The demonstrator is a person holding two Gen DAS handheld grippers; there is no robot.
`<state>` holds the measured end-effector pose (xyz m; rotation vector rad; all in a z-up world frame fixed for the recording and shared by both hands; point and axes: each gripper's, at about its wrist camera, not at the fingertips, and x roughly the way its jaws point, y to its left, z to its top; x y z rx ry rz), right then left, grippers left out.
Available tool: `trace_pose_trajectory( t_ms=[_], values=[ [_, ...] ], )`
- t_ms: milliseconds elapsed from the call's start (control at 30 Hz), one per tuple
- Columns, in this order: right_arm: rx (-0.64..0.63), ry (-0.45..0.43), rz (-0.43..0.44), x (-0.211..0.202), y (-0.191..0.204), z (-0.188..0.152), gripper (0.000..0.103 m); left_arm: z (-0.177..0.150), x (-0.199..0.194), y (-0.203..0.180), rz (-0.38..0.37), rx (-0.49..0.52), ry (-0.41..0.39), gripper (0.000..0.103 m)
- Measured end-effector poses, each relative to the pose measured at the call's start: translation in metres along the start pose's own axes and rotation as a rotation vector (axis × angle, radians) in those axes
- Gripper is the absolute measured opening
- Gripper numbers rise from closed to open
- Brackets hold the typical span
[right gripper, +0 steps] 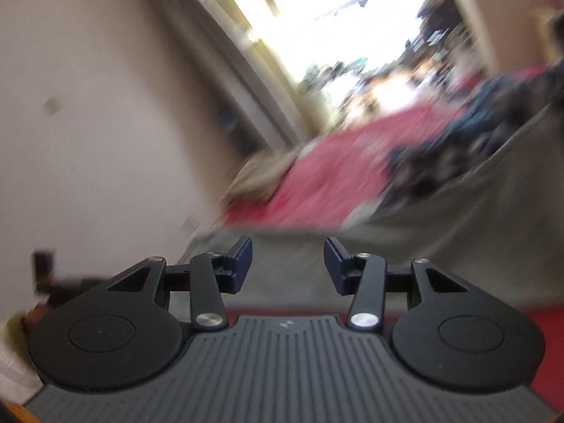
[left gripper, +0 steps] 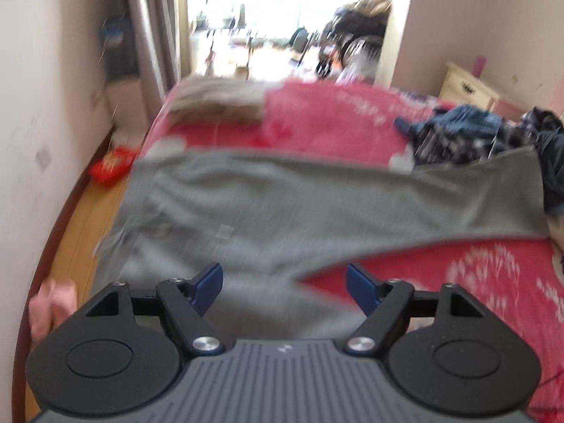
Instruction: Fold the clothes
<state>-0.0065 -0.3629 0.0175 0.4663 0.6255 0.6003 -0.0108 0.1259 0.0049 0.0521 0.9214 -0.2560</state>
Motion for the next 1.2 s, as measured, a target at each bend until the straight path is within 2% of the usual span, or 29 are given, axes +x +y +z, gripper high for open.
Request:
trace_pose_trajectory(
  t_ms=[67,167,300,433,500,567,667,833,900,967,1033,1100,1200],
  values=[
    [0.030,0.123,0.076,0.023,0.014,-0.024,0.045,-0.021,0.002,0.006,-0.018,-0.021,0.053,0.078],
    [0.114,0.310,0.161,0.055,0.039,-0.066,0.045,-0.053,0.015,0.004,-0.093,-0.047,0.145,0.078],
    [0.175,0.558,0.085,0.078,0.053,-0.116,0.045,-0.086,0.043,-0.019,-0.291,0.029,0.310,0.078],
    [0.234,0.805,0.001,0.100,0.067,-0.165,0.045,-0.117,0.062,-0.044,-0.432,0.093,0.448,0.077],
    [0.333,0.860,-0.015,0.094,0.059,-0.183,0.046,-0.128,0.064,-0.055,-0.501,0.114,0.489,0.076],
    [0.410,0.869,-0.001,0.083,0.055,-0.191,0.047,-0.139,0.068,-0.070,-0.583,0.155,0.537,0.075],
    [0.531,0.889,0.027,0.071,0.048,-0.202,0.052,-0.157,0.072,-0.100,-0.649,0.280,0.582,0.074],
    [0.644,0.915,0.059,0.062,0.038,-0.198,0.057,-0.172,0.073,-0.147,-0.717,0.457,0.579,0.074],
    [0.605,0.817,0.038,0.050,0.036,-0.181,0.057,-0.175,0.074,-0.162,-0.724,0.506,0.566,0.075],
    [0.589,0.730,0.038,0.041,0.034,-0.166,0.057,-0.174,0.076,-0.175,-0.742,0.524,0.558,0.076],
    [0.603,0.684,0.055,0.037,0.032,-0.157,0.057,-0.171,0.076,-0.184,-0.765,0.515,0.547,0.076],
    [0.604,0.678,0.059,0.036,0.031,-0.154,0.057,-0.168,0.077,-0.192,-0.795,0.502,0.537,0.076],
    [0.579,0.701,0.044,0.036,0.029,-0.156,0.057,-0.165,0.077,-0.202,-0.907,0.475,0.522,0.074]
  ],
)
